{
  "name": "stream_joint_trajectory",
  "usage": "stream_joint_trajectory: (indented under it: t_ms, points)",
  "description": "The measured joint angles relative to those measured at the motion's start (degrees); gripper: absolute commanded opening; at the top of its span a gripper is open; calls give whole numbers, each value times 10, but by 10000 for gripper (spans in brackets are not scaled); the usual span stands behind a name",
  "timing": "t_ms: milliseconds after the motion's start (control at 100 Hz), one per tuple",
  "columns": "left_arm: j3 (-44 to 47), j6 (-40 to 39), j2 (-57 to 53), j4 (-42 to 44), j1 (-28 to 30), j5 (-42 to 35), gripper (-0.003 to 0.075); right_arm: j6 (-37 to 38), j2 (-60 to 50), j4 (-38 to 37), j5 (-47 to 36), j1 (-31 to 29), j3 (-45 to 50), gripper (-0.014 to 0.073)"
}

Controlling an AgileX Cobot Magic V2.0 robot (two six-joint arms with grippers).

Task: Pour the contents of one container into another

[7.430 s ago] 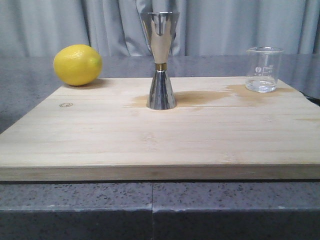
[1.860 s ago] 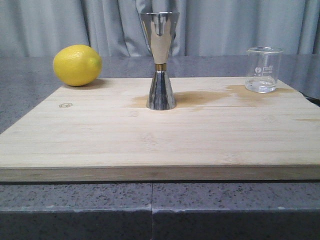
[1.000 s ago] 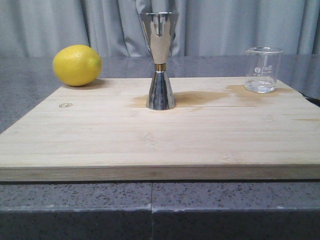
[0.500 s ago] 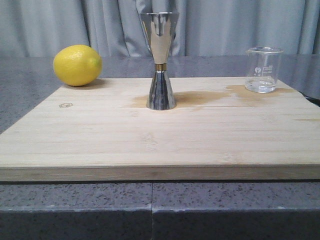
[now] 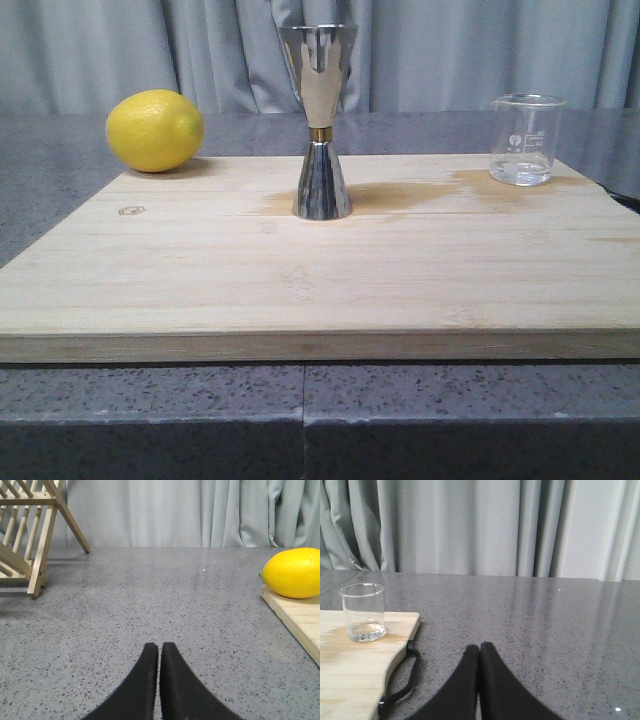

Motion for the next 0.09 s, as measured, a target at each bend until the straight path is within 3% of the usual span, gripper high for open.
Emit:
stream_joint_trajectory:
  t_ms: [90]
  points:
    - [0,0,0,0,0,0,-19,0,0,0,0,0,0,-46]
